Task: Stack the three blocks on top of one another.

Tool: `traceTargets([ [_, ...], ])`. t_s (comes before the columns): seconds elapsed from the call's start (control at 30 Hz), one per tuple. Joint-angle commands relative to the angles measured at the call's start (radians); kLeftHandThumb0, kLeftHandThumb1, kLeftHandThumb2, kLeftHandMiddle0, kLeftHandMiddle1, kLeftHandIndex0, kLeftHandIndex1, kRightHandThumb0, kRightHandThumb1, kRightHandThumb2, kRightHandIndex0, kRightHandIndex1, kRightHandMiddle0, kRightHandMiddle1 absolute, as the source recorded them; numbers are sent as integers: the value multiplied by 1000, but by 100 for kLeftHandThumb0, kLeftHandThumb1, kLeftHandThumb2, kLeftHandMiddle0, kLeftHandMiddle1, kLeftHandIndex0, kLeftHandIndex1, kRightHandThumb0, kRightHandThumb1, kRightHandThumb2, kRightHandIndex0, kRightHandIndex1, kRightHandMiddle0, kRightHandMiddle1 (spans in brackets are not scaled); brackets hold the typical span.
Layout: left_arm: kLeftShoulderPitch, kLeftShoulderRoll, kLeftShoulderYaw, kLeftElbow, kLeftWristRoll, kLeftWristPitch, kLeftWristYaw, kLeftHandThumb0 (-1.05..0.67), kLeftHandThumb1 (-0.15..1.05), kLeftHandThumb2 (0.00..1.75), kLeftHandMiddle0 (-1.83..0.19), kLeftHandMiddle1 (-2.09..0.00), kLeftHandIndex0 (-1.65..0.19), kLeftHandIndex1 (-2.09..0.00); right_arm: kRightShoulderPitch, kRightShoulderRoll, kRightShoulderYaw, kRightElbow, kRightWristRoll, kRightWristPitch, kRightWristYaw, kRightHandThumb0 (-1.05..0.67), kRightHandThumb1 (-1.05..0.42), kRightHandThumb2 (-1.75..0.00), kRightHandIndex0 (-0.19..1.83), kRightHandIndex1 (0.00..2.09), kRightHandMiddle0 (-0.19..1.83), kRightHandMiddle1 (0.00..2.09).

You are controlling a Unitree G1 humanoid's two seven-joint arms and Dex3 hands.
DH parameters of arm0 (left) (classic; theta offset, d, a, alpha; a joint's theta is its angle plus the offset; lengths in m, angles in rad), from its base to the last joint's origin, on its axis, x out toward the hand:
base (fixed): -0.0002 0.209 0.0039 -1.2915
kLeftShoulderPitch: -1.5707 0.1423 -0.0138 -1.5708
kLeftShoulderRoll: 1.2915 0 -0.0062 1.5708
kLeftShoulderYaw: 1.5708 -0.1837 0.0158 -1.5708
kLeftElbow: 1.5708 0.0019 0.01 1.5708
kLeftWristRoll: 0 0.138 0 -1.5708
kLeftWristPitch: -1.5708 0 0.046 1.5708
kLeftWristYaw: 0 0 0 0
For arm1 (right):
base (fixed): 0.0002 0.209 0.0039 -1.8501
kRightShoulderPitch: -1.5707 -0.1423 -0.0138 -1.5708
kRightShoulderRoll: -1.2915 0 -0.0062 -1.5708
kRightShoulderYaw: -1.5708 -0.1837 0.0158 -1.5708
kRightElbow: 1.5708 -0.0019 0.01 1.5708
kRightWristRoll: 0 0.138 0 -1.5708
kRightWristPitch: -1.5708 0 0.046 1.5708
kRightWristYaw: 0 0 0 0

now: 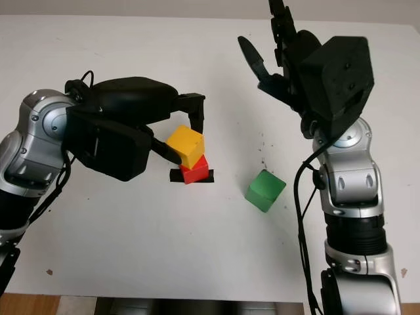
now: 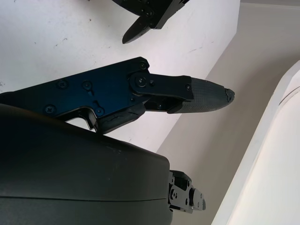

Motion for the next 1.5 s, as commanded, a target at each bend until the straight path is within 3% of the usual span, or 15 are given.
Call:
traceTargets([
  [0.0, -2, 4, -6, 10, -10, -2, -13, -41, 105, 10, -33, -6, -22, -157, 11, 4, -7, -21, 5, -2, 0, -69, -105, -49, -19, 2, -17, 5],
  [0.97, -43, -13, -18, 69, -72, -103, -28, -36, 105, 8, -27, -3, -30, -137, 12, 5, -6, -36, 9, 32, -14, -69, -105, -47, -19, 2, -15, 6],
  [1.37, -43, -19, -18, 92, -58, -121, -9, -42, 104, 6, -21, -2, -27, -143, 24, 4, -10, -39, 22, 27, -11, -68, -105, -48, -19, 0, -18, 5],
  [1.47, -45, -14, -19, 100, -68, -143, -15, -55, 100, 5, -7, -4, -18, -90, 29, 0, -10, -40, 21, 26, -9, -68, -105, -49, -19, 0, -18, 5],
])
